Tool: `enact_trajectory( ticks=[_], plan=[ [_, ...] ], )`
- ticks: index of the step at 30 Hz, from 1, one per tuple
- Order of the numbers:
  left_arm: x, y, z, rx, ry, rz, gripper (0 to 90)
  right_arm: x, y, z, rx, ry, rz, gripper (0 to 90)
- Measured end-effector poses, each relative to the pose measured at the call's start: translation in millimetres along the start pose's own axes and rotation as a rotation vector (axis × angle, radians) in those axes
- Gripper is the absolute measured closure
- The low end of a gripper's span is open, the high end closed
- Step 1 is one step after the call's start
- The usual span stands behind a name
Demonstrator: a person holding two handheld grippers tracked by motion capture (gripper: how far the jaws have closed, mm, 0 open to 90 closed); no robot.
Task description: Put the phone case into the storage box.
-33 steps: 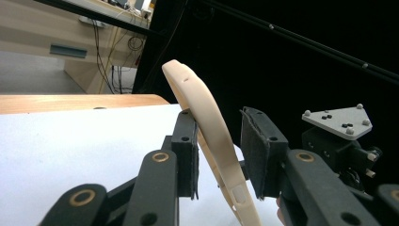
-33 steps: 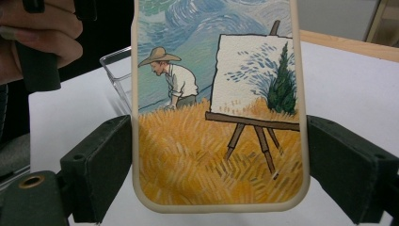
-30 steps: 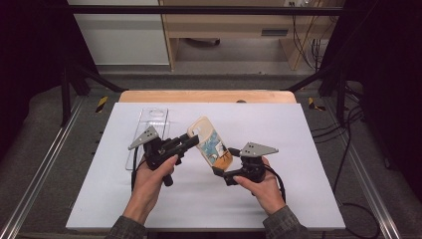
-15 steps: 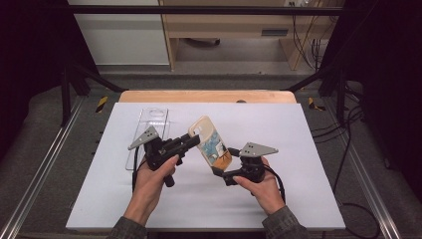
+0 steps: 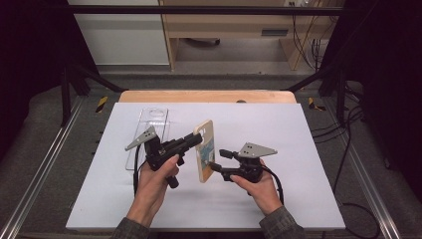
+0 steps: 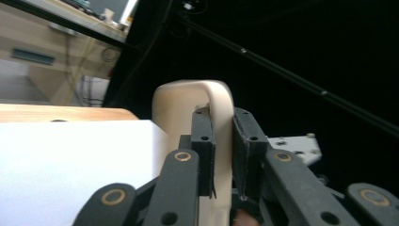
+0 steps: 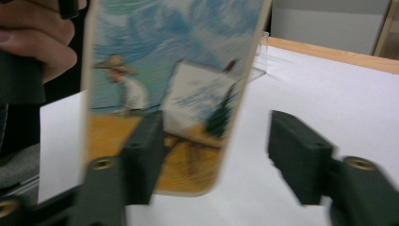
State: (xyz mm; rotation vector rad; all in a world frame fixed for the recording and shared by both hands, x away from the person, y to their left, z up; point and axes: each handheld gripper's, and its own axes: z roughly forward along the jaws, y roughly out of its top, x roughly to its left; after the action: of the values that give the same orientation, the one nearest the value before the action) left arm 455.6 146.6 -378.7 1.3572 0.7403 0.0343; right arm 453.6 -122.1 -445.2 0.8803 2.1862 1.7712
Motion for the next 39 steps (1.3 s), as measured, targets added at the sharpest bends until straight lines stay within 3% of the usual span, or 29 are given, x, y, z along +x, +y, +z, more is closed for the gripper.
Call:
enact_trajectory(
  ticks=[12,20,27,31,34,39],
  plan=[
    [-5.9,6.5,-5.5,-0.014,0.067,0.079,80.2,1.2,0.2,3.5,0.004,0.022,0.013,24.1],
    [-12.3,14.9,-11.2,-0.026,0.128,0.157,80.2,-0.1,1.0,0.3,0.013,0.001,0.013,13.5],
    [-17.3,25.6,-18.6,-0.05,0.188,0.215,80.2,-1.6,1.7,-5.1,0.014,-0.083,-0.01,6.7],
    [-19.0,31.9,-22.8,-0.063,0.218,0.237,80.2,-2.3,1.1,-9.5,0.023,-0.116,-0.042,6.9],
    [-18.9,36.4,-26.1,-0.074,0.237,0.245,80.2,-3.3,1.2,-13.0,0.027,-0.168,-0.063,10.7],
    [-17.1,44.6,-32.9,-0.087,0.273,0.261,80.2,-8.8,-0.9,-21.2,0.027,-0.217,-0.063,10.5]
  ],
)
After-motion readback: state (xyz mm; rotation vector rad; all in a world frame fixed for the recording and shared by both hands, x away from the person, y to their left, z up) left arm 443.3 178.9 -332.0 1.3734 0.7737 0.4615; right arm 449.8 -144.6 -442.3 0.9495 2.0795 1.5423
